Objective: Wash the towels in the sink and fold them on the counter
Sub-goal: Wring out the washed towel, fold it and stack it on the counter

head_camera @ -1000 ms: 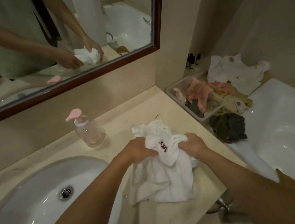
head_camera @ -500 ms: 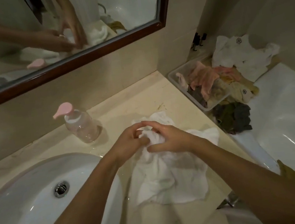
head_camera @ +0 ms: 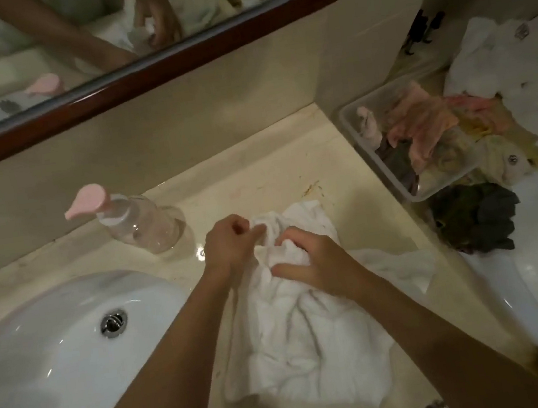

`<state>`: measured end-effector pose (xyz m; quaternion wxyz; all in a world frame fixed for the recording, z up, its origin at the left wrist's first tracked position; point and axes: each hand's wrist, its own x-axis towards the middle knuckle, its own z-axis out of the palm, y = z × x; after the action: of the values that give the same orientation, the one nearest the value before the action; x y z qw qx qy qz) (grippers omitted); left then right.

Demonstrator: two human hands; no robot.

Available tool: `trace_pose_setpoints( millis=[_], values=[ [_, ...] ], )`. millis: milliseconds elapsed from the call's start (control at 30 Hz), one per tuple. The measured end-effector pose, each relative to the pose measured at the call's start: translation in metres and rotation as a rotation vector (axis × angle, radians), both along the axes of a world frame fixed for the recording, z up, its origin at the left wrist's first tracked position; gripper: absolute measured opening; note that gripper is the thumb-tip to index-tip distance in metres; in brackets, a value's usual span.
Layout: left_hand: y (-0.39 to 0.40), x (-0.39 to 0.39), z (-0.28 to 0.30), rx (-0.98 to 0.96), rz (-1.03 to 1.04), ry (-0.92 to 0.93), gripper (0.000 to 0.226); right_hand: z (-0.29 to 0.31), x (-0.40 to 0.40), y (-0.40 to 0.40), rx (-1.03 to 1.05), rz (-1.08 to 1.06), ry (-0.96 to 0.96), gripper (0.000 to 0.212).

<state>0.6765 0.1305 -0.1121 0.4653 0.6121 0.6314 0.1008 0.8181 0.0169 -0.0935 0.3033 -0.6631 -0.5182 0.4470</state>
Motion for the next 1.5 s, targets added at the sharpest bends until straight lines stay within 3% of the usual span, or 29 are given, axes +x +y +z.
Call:
trace_pose_setpoints(
  millis=[133, 233, 333, 467, 567, 667, 767, 833, 900, 967, 1033, 1067, 1167, 1267, 1333, 1400, 1500],
  values=[
    [0.003, -0.008, 0.006, -0.040, 0.173, -0.215, 0.020, -0.006, 0.007, 0.006, -0.001, -0.021, 0.138, 0.035],
    [0.001, -0.025, 0.004, -0.153, 0.328, -0.361, 0.019, -0.009, 0.012, 0.007, -0.051, -0.010, 0.174, 0.016],
    [0.001, -0.034, 0.006, -0.136, 0.402, -0.356, 0.008, -0.015, 0.016, 0.010, -0.066, 0.031, 0.157, 0.005],
    [0.005, -0.028, 0.010, -0.044, 0.194, -0.124, 0.044, -0.019, 0.013, 0.013, -0.025, 0.068, 0.095, 0.006],
    [0.008, -0.023, 0.012, 0.067, 0.082, -0.030, 0.039, -0.019, 0.011, 0.010, -0.018, 0.058, 0.084, 0.008],
    [0.013, -0.031, 0.019, -0.023, 0.097, -0.171, 0.025, -0.021, 0.011, 0.006, -0.019, -0.010, 0.089, 0.003],
    [0.016, -0.048, 0.026, -0.201, 0.128, -0.376, 0.034, -0.025, 0.010, 0.007, -0.010, -0.077, 0.028, 0.003],
    [0.020, -0.059, 0.025, -0.192, 0.052, -0.233, 0.035, -0.029, 0.009, 0.011, 0.001, -0.085, -0.032, 0.005],
    [0.019, -0.061, 0.022, -0.108, 0.006, 0.060, 0.034, -0.032, 0.005, 0.013, 0.004, -0.069, -0.095, 0.004],
    [0.008, -0.054, 0.019, 0.173, -0.012, 0.369, 0.043, -0.030, 0.001, 0.012, 0.064, -0.033, -0.138, 0.018],
    [-0.007, -0.040, 0.019, 0.450, -0.086, 0.414, 0.036, -0.033, -0.001, 0.011, 0.128, 0.001, -0.134, 0.028],
    [-0.013, -0.031, 0.020, 0.481, -0.146, 0.390, 0.030, -0.031, 0.000, 0.011, 0.099, 0.007, -0.111, 0.028],
    [-0.017, -0.010, 0.018, 0.243, -0.282, 0.480, 0.030, -0.028, 0.004, 0.009, -0.034, 0.017, -0.076, 0.022],
    [-0.014, -0.004, 0.016, 0.081, -0.265, 0.562, 0.044, -0.026, 0.005, 0.008, -0.058, 0.002, -0.074, 0.013],
    [-0.015, -0.006, 0.014, 0.099, -0.217, 0.479, 0.037, -0.026, 0.004, 0.008, -0.063, -0.021, -0.038, 0.003],
    [-0.018, -0.015, 0.015, 0.127, -0.090, 0.236, 0.016, -0.023, 0.004, 0.008, -0.039, -0.061, 0.034, 0.005],
    [-0.021, -0.035, 0.022, 0.112, 0.144, -0.112, 0.022, -0.007, 0.002, 0.010, 0.013, -0.096, 0.175, 0.009]
  ],
)
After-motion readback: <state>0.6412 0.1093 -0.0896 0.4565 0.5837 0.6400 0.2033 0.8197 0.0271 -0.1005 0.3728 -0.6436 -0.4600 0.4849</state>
